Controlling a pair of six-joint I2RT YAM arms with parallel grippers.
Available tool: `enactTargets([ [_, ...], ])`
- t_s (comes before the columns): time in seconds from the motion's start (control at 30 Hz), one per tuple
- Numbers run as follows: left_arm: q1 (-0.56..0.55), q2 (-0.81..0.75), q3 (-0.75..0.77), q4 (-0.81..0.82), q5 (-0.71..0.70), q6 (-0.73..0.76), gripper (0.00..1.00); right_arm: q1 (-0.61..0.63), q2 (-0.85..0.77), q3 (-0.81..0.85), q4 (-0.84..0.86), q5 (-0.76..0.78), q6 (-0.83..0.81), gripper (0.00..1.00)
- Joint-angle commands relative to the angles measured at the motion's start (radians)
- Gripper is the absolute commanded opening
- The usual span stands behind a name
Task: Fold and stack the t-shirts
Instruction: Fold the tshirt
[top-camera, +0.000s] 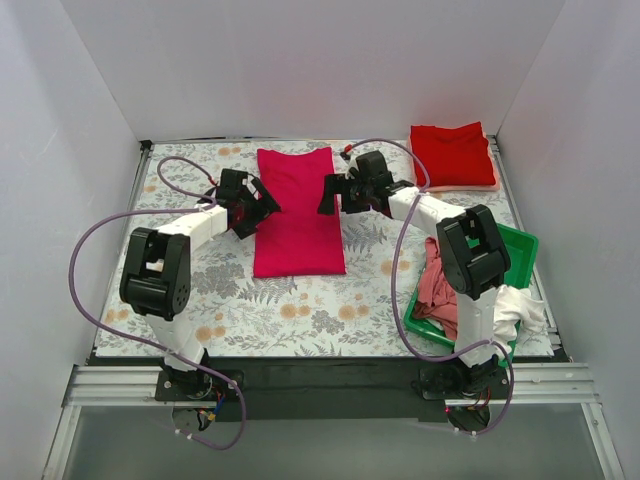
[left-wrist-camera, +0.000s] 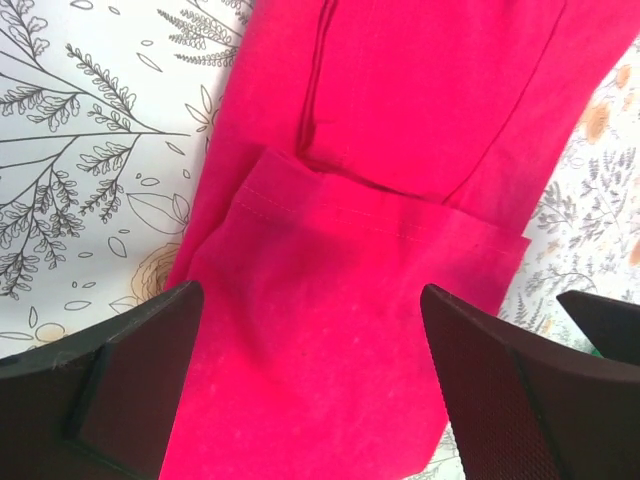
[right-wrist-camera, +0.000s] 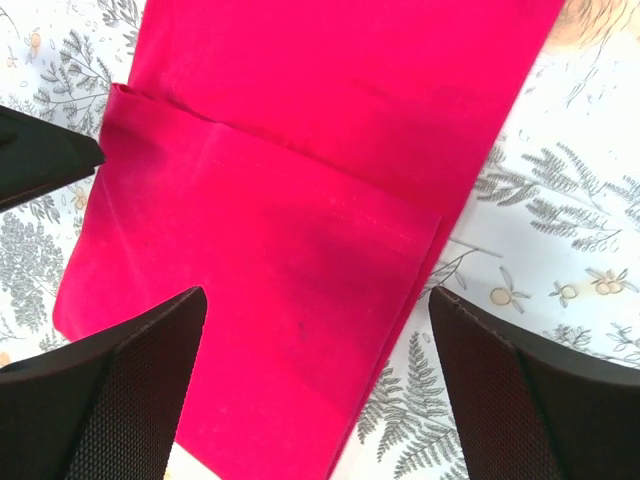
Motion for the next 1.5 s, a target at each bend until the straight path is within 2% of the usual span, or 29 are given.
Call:
enactTargets([
  [0.0,0.008,-0.108,0.009,0.015,0.017,0.017,0.9,-0.006,-0.059,0.031,0.001,-0.01,-0.035,0.98],
  [0.2,0.007,-0.221,-0.093,0.024,0.072,-0.022,0.92,0.001,-0.181,-0.082,0.003,-0.053,-0.035,0.98],
  [0.3,0.007,-0.303,-0.176,0.029,0.08,-0.041,0.92,0.02,-0.256,-0.17,0.006,-0.021,-0.032,0.98],
  [0.47,0.005,-0.424,-0.319,0.03,0.086,-0.075,0.93,0.039,-0.373,-0.338,0.018,-0.004,0.05,0.98],
  [0.63,0.007,-0.507,-0.472,0.03,0.089,-0.095,0.94,0.045,-0.43,-0.474,0.044,0.033,0.112,0.98],
  [0.73,0.005,-0.547,-0.541,0.027,0.088,-0.098,0.94,0.051,-0.45,-0.552,0.121,0.004,0.15,0.98],
  [0.87,0.005,-0.571,-0.596,0.027,0.074,-0.119,0.93,0.062,-0.452,-0.584,0.15,-0.019,0.181,0.97],
  [0.9,0.005,-0.571,-0.6,0.026,0.057,-0.119,0.91,0.065,-0.452,-0.592,0.156,-0.025,0.189,0.96],
  [1.07,0.005,-0.531,-0.603,0.023,0.023,-0.119,0.6,0.074,-0.45,-0.623,0.173,-0.039,0.212,0.95],
  [1.2,0.005,-0.495,-0.597,0.024,0.002,-0.121,0.52,0.077,-0.458,-0.632,0.173,-0.027,0.219,0.95],
  [1.33,0.005,-0.456,-0.584,0.035,0.012,-0.116,0.4,0.079,-0.467,-0.635,0.172,-0.025,0.221,0.93],
  [1.47,0.005,-0.426,-0.584,0.038,0.002,-0.122,0.21,0.08,-0.467,-0.638,0.17,-0.03,0.221,0.91],
])
